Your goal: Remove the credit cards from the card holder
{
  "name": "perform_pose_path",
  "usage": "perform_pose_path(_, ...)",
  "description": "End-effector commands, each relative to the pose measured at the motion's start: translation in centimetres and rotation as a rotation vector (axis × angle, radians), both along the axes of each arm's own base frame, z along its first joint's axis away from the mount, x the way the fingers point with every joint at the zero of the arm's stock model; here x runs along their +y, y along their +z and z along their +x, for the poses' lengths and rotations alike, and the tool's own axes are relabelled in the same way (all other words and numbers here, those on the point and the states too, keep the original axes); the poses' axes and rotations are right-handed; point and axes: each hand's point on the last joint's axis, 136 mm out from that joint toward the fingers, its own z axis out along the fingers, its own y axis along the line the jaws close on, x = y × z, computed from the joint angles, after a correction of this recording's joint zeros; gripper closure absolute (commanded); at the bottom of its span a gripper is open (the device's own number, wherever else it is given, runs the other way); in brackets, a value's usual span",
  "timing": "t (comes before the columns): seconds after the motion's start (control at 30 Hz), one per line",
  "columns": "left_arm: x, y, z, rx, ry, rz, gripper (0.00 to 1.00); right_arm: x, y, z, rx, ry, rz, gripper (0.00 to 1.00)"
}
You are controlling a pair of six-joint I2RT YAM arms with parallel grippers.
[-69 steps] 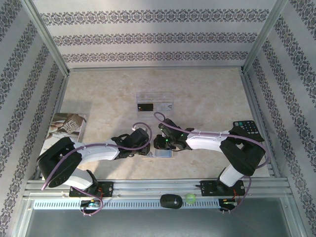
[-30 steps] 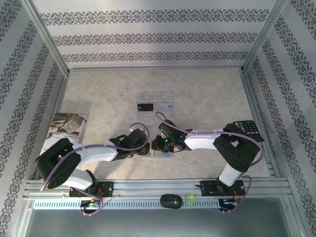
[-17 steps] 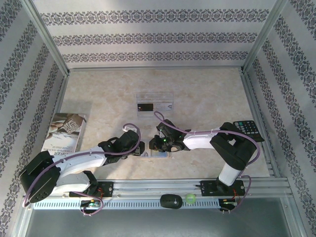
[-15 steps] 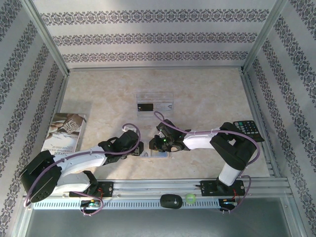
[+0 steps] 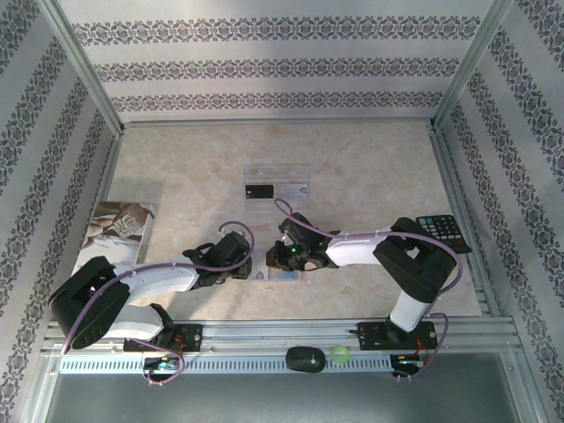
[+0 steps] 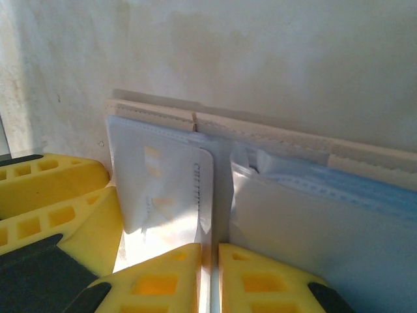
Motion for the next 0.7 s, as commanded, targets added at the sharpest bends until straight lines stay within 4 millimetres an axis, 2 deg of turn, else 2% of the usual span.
perform_pose_path(0.0,-1.0,-1.4,-0.9,0.071,-0.039,-0.037,0.66,1.3,0.3,-0.7,-0.015,0.062,0.034,0.84)
perform_pose_path(0.13,-1.1,-0.9,-0.8,0.065,-0.040,-0.047,0.67,1.9,1.1,-0.6,-0.031,0.069,0.091,0.85)
perform_pose_path(0.5,-1.1,-0.5,-0.9,0.059,-0.040,-0.057,0.67,1.4,1.6,-0.6,-0.053,0.071,0.086,0.88)
perform_pose_path(0.67,-1.7,-0.7,-0.8,0.070,-0.050,-0.071,0.67,2.4,1.2,-0.9,-0.030,0.100,0.098,0.87)
